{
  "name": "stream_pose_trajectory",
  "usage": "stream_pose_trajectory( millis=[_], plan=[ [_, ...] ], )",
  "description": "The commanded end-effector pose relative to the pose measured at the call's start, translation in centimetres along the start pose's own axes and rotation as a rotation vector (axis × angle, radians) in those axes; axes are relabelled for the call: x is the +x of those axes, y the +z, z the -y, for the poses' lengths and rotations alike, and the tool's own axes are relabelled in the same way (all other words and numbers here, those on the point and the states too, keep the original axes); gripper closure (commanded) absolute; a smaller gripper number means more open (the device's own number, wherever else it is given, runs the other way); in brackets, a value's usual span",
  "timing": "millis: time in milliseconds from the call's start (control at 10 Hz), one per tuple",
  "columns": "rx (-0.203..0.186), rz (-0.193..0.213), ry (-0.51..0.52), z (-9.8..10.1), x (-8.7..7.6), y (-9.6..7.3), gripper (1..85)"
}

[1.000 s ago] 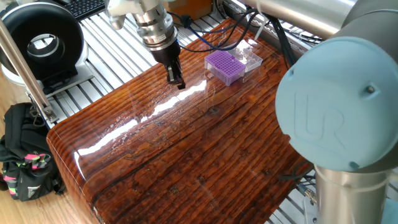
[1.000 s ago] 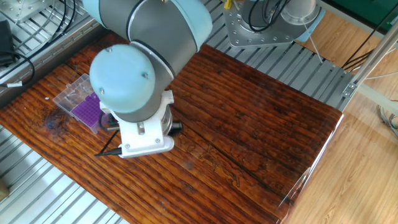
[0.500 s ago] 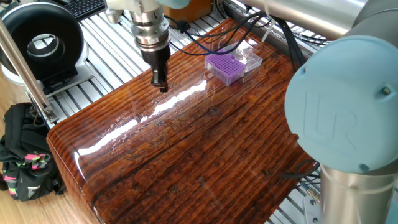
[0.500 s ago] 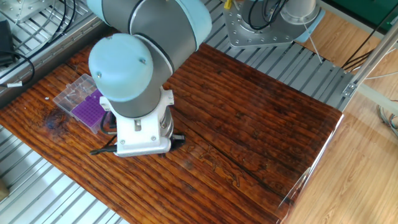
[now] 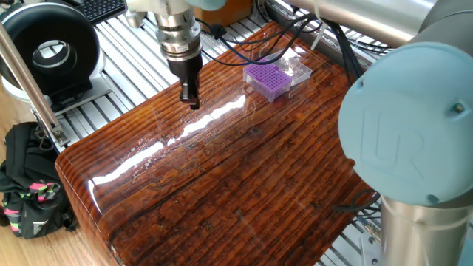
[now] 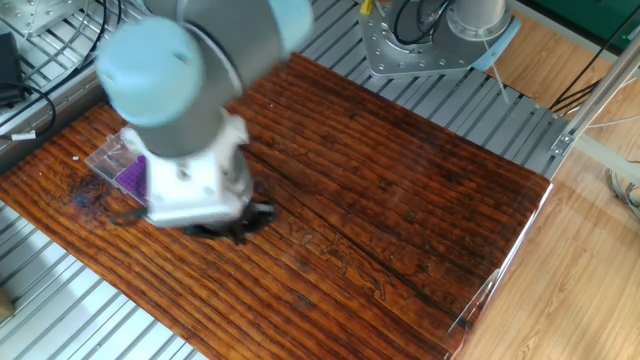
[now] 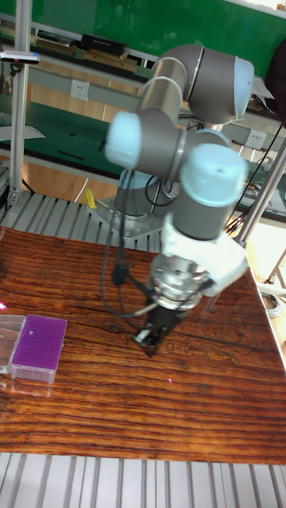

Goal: Insert a small pipette tip into the holder for small pipette tips

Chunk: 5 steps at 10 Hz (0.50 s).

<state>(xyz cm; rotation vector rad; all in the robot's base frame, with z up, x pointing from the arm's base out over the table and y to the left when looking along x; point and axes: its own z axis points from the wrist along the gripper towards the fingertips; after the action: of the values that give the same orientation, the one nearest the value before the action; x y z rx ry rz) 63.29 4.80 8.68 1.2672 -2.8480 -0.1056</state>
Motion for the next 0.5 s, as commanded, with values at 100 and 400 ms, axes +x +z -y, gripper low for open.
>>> stream_pose_trajectory(
  millis=[100,400],
  plan=[
    [-0.041,0.108,-0.064,2.7,3.2,0.2,84.7],
    [-0.061,0.124,-0.102,2.1,3.0,0.2,84.7]
  ],
)
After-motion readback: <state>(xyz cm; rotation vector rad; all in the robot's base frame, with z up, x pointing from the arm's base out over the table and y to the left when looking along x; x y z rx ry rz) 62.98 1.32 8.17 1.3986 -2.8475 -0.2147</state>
